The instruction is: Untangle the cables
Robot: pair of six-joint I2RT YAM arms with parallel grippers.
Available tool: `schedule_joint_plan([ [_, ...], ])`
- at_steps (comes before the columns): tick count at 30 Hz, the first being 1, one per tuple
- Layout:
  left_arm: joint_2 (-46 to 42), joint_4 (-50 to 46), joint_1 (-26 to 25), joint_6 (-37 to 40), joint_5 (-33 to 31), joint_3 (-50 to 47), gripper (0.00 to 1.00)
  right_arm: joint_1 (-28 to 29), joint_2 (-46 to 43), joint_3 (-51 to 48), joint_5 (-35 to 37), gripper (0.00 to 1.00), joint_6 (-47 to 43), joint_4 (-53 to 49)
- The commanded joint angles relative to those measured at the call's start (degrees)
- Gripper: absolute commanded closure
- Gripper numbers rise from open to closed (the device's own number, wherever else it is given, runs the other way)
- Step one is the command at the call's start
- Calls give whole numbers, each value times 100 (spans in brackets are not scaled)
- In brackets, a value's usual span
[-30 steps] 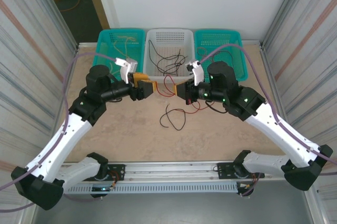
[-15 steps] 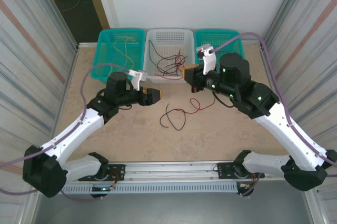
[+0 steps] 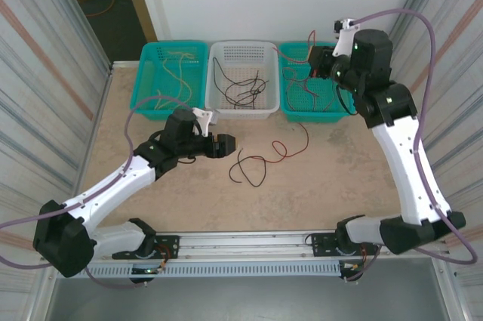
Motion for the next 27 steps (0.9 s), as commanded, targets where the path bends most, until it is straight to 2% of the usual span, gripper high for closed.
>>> schedule_joint_plan([
  [1, -11, -56, -81, -76, -172, -10, 31, -432, 470, 315, -221, 100, 301, -313],
  [9, 0, -68, -124, -81, -203, -17, 32, -1152, 1673, 974, -448, 100, 550, -381],
  [13, -92, -141, -123, -56, -226, -43, 32, -1327, 2121, 1197, -597, 95, 589, -381],
  [14, -122, -147, -120, -35, -235, -63, 32, -1350, 2243, 1306, -547, 92, 573, -435],
  [19, -209, -201, -122, 14, -247, -118, 31, -1395, 2562, 1627, -439, 57, 614, -693],
  [23, -247, -181, -125, 11, -258, -171, 30, -1198, 2188, 1270, -242, 44, 568, -599],
  [27, -238, -174, -127, 2, -265, -174, 30, -742, 1453, 330, 110, 39, 367, -499],
])
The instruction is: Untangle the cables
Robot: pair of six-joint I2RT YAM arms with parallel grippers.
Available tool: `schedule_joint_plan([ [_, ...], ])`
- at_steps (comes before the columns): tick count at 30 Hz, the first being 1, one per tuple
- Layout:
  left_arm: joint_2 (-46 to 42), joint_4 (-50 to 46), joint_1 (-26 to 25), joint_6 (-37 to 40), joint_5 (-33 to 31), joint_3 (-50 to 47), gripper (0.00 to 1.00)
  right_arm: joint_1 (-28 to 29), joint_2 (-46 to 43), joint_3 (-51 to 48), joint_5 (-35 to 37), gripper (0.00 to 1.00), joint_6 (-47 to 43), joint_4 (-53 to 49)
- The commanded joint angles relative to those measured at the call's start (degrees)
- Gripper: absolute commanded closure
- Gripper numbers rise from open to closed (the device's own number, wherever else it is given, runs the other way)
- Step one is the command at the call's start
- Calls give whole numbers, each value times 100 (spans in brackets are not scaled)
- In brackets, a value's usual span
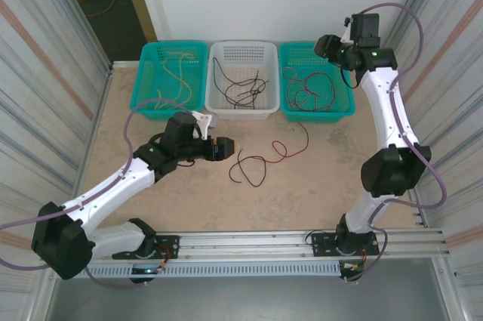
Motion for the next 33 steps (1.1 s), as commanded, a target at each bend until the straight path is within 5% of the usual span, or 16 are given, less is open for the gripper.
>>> schedule_joint_plan([
  [1, -150, -27, -54, 7, -57, -34, 31, 473, -885, -844, 286, 38, -218, 49],
  [7, -302, -17, -55, -40, -115, -118, 31, 1699, -2095, -3405, 864, 32, -204, 607],
  [14, -473, -92, -53, -98, -107, -83, 31, 2562, -1930, -5050, 1194, 38, 324, 961],
  [33, -729, -115, -45, -379, -248, -479, 30, 3052, 120, -4471, 2003, 42, 165, 906],
])
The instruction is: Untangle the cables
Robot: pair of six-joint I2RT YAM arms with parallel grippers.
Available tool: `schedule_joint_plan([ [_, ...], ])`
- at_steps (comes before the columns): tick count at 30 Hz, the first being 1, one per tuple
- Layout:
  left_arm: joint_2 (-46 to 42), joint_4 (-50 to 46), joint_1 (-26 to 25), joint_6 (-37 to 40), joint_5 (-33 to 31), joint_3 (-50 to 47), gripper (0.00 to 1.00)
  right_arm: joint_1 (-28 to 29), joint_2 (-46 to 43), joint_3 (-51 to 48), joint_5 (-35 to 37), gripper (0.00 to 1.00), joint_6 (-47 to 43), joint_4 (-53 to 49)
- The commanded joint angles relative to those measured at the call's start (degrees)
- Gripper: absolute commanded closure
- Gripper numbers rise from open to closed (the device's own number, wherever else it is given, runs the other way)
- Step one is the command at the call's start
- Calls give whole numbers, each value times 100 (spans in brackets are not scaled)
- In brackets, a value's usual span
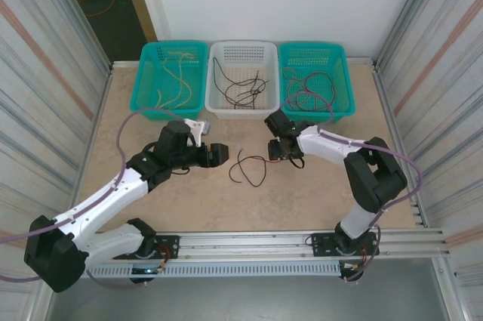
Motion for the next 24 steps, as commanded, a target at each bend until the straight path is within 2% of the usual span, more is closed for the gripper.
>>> schedule_joint_plan([
  [1, -119, -1, -51, -40, -92, 20, 30, 69, 295, 287, 131, 42, -86, -56],
  [4, -95, 28, -52, -26, -83, 32, 30, 150, 590, 525, 225, 44, -156, -135],
  [10, -74, 58, -55, -10, -41, 43, 30, 107, 920, 731, 226, 54, -225, -74],
  [11, -72, 44, -51, -3, -44, 49, 30, 102, 958, 761, 235, 57, -239, -74],
  [15, -66, -16, -47, 70, -79, 98, 30, 77, 1040, 824, 235, 82, -265, -134],
  [21, -85, -57, -39, 153, -137, 191, 29, 319, 416, 697, 321, 100, -412, -206],
  [24, -98, -189, 26, 268, -155, 341, 29, 494, -140, 661, 258, 100, -486, -277],
])
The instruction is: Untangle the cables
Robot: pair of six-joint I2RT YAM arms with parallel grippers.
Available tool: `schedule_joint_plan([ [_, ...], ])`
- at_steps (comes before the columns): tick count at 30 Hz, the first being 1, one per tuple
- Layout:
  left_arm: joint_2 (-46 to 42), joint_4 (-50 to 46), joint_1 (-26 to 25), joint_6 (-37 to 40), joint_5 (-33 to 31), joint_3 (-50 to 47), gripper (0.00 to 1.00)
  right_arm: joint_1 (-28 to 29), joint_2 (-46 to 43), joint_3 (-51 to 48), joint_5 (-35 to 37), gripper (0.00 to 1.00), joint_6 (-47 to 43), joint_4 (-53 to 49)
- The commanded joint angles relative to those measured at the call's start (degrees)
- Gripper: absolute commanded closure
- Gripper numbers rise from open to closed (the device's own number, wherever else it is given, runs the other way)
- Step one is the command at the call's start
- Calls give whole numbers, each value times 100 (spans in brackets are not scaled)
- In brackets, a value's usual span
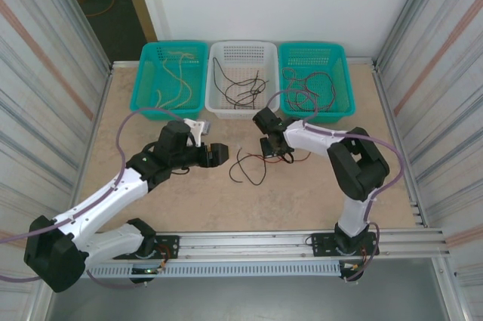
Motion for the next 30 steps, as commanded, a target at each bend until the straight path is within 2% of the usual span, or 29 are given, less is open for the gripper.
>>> schedule_joint_plan([
  [1, -120, -150, 71, 217, -50, 328, 29, 230, -868, 32, 62, 100, -166, -223],
  [5, -279, -245, 325, 313, 74, 493, 28, 549, -1664, 137, -57, 100, -257, -302],
  [9, -410, -296, 616, 394, 364, 652, 27, 795, -2451, 168, -793, 100, -368, -4],
  [12, -508, -4, 774, 314, 902, 671, 28, 838, -2883, 274, -1436, 100, -287, 236],
  [15, -599, 495, 795, 219, 1319, 571, 27, 871, -3203, 371, -1756, 100, -247, 453],
  [23, -85, 1090, 770, 51, 1819, 614, 28, 892, -3456, 694, -2040, 100, -252, 772],
  [30, 337, 1997, 383, -68, 2054, 550, 29, 887, -3355, 919, -2567, 100, -76, 1328],
])
